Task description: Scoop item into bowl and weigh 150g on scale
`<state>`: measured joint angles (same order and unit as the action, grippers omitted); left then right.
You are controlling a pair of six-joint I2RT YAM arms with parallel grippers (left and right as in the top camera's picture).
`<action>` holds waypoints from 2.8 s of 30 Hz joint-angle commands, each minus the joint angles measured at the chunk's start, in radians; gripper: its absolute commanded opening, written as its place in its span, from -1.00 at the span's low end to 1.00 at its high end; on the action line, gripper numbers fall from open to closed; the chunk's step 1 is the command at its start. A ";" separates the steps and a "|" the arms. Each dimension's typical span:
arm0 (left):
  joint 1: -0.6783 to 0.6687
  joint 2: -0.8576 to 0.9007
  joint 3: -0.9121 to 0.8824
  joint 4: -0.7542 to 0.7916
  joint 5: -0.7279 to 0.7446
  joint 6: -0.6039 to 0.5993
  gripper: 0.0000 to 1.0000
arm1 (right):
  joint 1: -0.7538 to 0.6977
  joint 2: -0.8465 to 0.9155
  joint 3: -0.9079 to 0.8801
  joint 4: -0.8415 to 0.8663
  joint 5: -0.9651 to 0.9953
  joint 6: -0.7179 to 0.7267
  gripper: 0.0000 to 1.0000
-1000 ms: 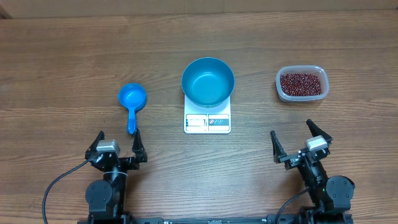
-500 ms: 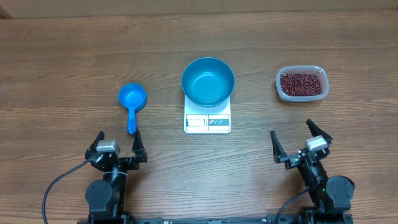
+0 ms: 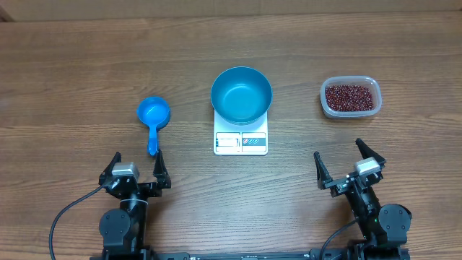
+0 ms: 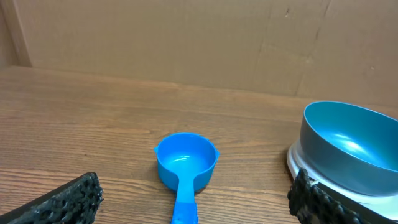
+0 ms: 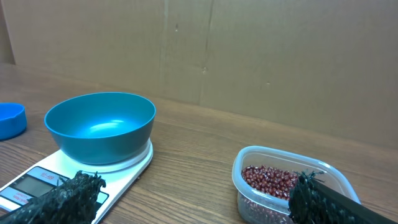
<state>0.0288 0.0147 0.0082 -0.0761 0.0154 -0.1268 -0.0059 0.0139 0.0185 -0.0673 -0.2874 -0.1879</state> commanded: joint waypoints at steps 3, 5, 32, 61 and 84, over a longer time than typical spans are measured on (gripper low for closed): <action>0.003 -0.010 -0.003 -0.002 0.008 0.018 0.99 | 0.004 -0.011 -0.011 0.009 0.006 0.003 1.00; 0.003 -0.010 -0.003 -0.002 0.008 0.018 0.99 | 0.004 -0.011 -0.011 0.009 0.006 0.003 1.00; 0.004 -0.010 0.038 -0.023 0.060 0.018 0.99 | 0.004 -0.011 -0.011 0.009 0.006 0.003 1.00; 0.004 0.839 0.896 -0.527 0.064 0.143 0.99 | 0.004 -0.011 -0.011 0.009 0.006 0.003 1.00; 0.003 1.265 1.147 -0.740 0.064 0.150 0.99 | 0.004 -0.011 -0.011 0.009 0.006 0.003 1.00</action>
<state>0.0288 1.2732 1.1286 -0.8227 0.0715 0.0040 -0.0059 0.0128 0.0185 -0.0643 -0.2874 -0.1875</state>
